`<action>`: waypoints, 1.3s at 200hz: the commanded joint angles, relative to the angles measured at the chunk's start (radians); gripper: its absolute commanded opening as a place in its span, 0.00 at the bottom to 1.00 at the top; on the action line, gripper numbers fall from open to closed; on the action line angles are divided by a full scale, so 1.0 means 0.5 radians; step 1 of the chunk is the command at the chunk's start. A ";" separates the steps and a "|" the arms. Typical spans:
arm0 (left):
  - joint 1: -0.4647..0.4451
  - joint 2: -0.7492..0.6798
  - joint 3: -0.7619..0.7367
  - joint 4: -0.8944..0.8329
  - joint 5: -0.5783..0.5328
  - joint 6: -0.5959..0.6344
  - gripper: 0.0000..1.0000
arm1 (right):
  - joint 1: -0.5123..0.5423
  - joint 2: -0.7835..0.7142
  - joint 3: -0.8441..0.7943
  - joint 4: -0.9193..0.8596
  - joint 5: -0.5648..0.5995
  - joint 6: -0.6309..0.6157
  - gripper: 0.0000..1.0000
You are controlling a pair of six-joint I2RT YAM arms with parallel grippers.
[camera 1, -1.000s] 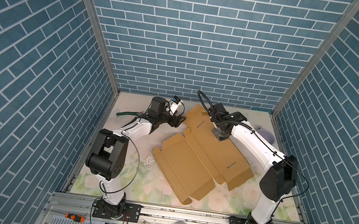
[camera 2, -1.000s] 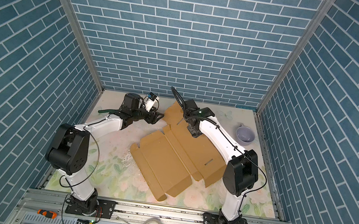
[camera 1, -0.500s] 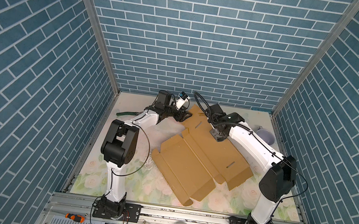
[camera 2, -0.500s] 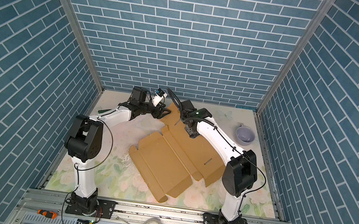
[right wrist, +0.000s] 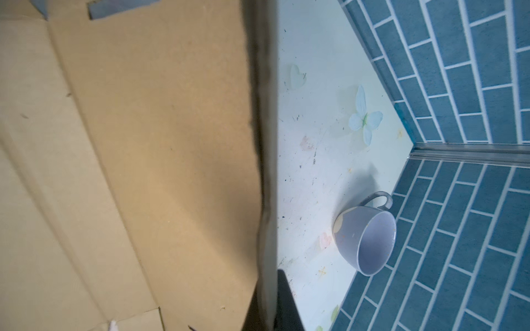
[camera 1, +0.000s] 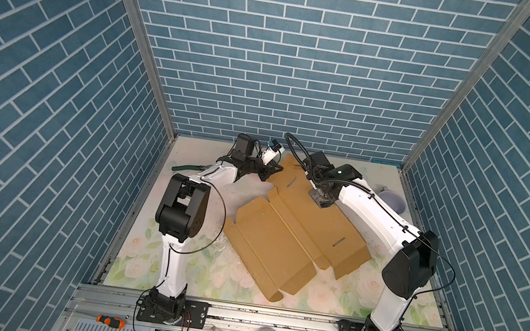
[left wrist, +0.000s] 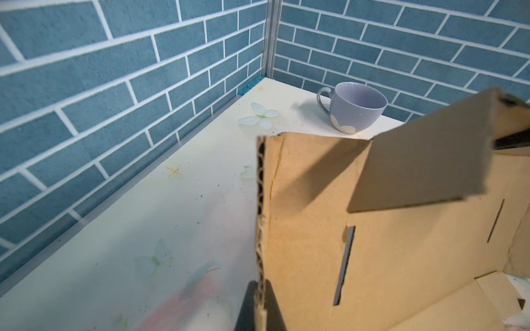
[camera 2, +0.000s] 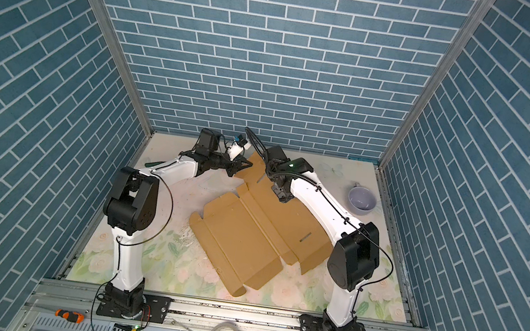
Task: Fold the paper box
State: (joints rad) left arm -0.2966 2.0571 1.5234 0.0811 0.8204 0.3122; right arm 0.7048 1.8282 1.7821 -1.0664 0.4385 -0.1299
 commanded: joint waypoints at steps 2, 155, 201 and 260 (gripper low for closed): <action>0.003 -0.066 -0.087 0.280 0.084 0.050 0.00 | -0.035 -0.075 0.047 -0.185 -0.416 0.024 0.25; -0.025 -0.087 -0.434 1.034 -0.080 -0.246 0.00 | -0.124 -0.504 -0.316 -0.135 -0.757 0.287 0.45; -0.065 -0.089 -0.523 1.181 -0.140 -0.306 0.00 | -0.124 -0.463 -0.372 -0.083 -0.764 0.365 0.27; -0.134 -0.088 -0.627 1.309 -0.272 -0.301 0.00 | -0.115 -0.433 -0.423 0.038 -0.862 0.476 0.13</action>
State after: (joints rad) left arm -0.3367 2.0495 1.2354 0.6632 0.7120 0.1734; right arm 0.6430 1.6009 1.5959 -1.0782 0.0517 0.0582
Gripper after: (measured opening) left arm 0.046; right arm 0.138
